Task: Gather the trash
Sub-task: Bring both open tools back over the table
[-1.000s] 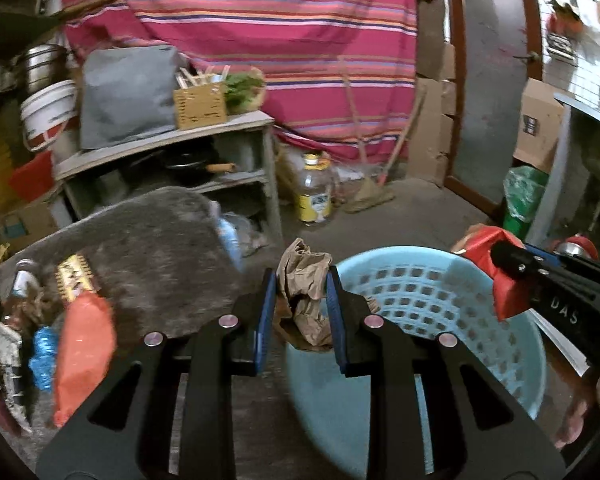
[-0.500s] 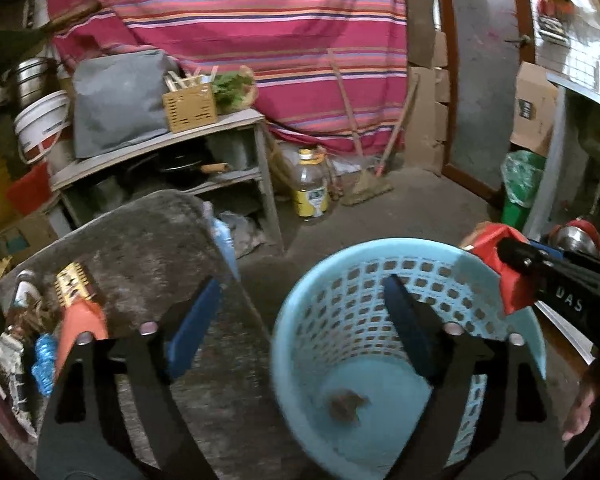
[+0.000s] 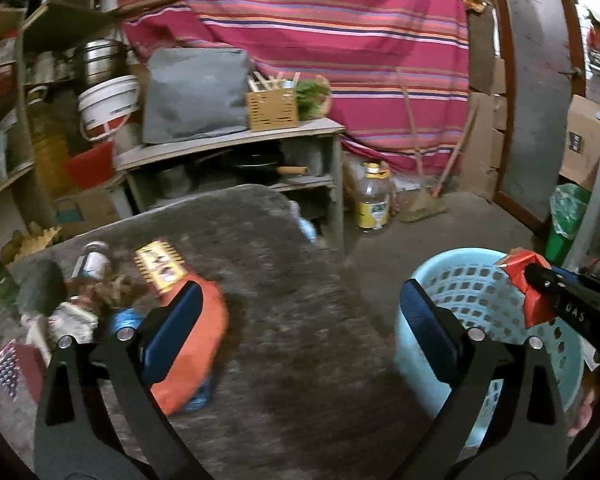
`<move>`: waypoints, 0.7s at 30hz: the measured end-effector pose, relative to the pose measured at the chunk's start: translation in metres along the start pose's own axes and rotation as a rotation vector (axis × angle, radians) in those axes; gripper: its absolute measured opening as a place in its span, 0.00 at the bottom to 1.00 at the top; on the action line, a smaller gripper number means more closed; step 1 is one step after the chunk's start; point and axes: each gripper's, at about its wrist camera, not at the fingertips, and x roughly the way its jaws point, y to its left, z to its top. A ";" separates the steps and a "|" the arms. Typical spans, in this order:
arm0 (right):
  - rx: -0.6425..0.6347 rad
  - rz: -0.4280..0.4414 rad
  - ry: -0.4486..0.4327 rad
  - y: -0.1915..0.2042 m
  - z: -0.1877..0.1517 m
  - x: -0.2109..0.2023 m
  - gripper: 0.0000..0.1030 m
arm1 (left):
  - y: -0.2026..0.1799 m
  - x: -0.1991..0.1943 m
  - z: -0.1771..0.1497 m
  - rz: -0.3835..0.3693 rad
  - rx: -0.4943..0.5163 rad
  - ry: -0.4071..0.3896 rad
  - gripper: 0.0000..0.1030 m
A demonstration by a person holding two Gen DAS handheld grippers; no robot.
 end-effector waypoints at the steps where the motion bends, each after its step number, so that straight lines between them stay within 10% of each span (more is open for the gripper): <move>1: 0.001 -0.004 0.011 0.002 0.000 0.002 0.25 | 0.007 -0.002 -0.001 0.011 -0.005 -0.002 0.93; 4: 0.013 -0.021 0.032 0.004 -0.003 0.007 0.59 | 0.035 -0.009 -0.003 0.055 -0.025 -0.006 0.93; 10: 0.019 -0.067 0.027 0.016 -0.003 0.008 0.79 | 0.088 -0.026 -0.008 0.152 -0.031 -0.022 0.95; 21: -0.100 -0.008 -0.073 0.096 -0.010 -0.026 0.89 | 0.183 -0.039 -0.034 0.270 -0.098 -0.010 0.95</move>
